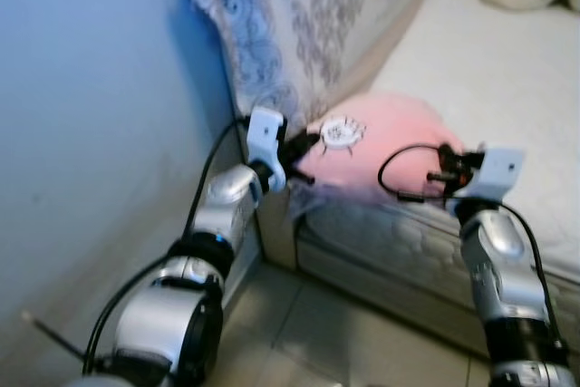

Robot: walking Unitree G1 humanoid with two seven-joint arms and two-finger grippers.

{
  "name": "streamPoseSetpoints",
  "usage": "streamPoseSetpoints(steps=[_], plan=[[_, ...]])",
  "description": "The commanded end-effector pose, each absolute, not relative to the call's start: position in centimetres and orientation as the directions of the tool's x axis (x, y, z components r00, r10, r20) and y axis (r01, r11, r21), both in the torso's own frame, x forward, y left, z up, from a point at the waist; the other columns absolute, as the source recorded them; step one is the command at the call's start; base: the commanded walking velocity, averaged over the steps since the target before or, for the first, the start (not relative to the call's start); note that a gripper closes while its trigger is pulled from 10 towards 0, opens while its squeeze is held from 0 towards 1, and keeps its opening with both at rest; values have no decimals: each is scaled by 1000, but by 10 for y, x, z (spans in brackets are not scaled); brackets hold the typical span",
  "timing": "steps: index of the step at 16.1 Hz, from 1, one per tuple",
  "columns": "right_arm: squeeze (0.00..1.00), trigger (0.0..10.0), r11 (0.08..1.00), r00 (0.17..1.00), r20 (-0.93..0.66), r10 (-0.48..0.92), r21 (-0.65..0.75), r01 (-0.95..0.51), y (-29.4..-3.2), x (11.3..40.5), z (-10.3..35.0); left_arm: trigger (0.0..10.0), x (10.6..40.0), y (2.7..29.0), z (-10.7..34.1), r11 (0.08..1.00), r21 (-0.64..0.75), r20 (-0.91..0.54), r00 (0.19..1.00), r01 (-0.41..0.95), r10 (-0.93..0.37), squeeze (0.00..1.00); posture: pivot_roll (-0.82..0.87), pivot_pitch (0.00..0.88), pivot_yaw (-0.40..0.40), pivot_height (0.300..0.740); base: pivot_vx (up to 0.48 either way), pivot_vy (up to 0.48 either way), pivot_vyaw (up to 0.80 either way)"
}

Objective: Clean up the room

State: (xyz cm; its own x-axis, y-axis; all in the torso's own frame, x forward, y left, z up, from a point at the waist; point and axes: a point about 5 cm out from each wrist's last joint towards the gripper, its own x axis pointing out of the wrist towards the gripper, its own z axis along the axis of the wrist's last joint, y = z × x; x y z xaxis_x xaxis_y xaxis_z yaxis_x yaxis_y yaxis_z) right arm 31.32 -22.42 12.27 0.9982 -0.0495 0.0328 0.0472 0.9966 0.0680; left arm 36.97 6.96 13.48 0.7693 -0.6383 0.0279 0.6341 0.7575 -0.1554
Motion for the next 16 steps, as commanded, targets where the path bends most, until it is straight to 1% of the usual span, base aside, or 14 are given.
streamPoseSetpoints(steps=[1,4,6,8,10,14,15,16], plan=[[0,10000,996,990,105,-91,30,89,-232,313,136,0,375,79,143,782,-137,62,793,608,-606,0,-141,0,84,740,480,0,0],[0,10000,993,978,172,-115,-1,117,-234,312,146,0,374,78,146,774,-137,87,786,618,-613,0,-142,0,85,740,480,0,0],[0,10000,991,960,252,-118,-25,128,-236,312,166,0,375,74,152,764,-134,117,776,631,-620,0,-148,0,89,740,480,0,0],[0,10000,988,941,310,-137,-27,153,-244,314,184,0,378,71,160,762,-128,138,772,635,-620,0,-150,0,90,740,480,0,0],[0,10000,986,937,318,-149,-25,165,-252,317,191,0,381,68,166,759,-123,147,768,640,-624,0,-153,0,91,740,480,0,0],[0,10000,987,935,328,-134,-38,155,-249,320,195,0,385,65,177,756,-108,165,761,646,-627,0,-152,0,90,740,480,0,0],[0,10000,985,928,341,-148,-36,170,-250,319,197,0,384,62,179,753,-47,160,749,657,-643,0,-148,0,90,740,454,0,0],[0,10000,984,927,343,-151,-37,174,-250,318,198,0,384,60,178,746,-44,157,742,665,-652,0,-148,0,90,740,454,0,0]])
